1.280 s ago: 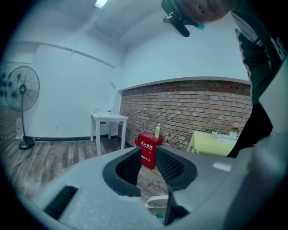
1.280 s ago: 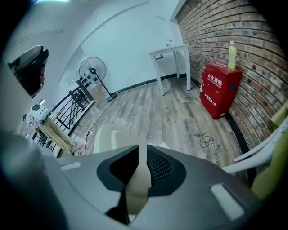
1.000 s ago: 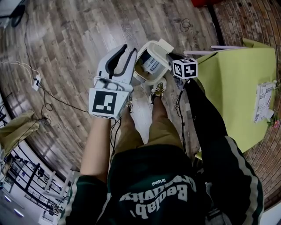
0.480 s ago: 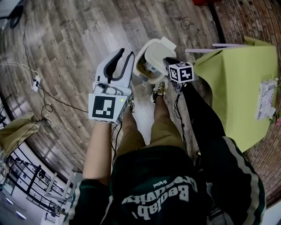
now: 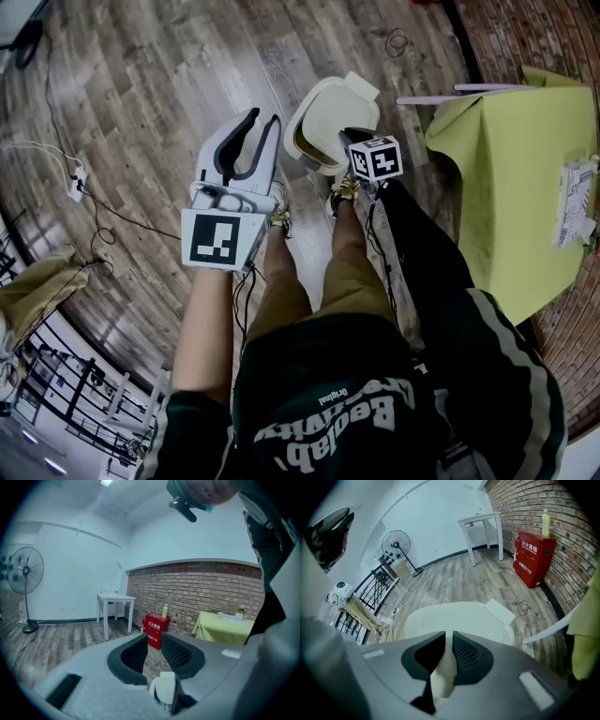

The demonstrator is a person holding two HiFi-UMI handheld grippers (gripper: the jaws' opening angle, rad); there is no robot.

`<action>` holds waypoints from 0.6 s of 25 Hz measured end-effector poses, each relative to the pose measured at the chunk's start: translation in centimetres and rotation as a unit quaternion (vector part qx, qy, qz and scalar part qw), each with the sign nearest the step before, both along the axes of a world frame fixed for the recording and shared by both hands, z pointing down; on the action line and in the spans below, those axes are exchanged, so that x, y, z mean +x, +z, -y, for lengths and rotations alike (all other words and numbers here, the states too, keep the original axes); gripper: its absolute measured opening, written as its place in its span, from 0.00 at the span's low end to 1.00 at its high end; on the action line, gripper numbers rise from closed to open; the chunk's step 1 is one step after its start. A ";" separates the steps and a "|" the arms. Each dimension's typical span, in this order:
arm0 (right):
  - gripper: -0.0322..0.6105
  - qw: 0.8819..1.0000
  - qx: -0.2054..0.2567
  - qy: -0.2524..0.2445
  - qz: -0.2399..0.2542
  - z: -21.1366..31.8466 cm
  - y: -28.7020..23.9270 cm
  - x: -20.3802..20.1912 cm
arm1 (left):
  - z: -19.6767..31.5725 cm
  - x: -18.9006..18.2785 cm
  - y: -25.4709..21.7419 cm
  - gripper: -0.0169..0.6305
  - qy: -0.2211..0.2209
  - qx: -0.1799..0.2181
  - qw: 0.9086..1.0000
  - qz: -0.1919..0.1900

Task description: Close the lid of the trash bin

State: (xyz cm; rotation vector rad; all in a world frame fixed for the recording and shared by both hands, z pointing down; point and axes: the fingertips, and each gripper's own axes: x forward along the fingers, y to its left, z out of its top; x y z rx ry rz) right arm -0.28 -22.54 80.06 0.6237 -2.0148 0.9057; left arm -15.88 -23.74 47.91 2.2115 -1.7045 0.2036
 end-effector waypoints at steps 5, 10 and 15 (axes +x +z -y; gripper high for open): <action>0.14 1.000 -0.003 -0.005 -0.011 -1.3 1.8 -0.1 | -0.1 -0.2 0.6 0.18 0.007 -0.002 1.000 0.006; 0.17 1.000 -0.015 0.000 -0.018 -2.3 4.0 -0.7 | 0.6 -0.4 0.8 0.17 -0.002 0.008 1.000 -0.003; 0.18 0.999 -0.018 -0.025 -0.023 -3.1 5.5 -0.8 | 1.3 0.9 1.2 0.17 0.012 0.014 1.000 -0.012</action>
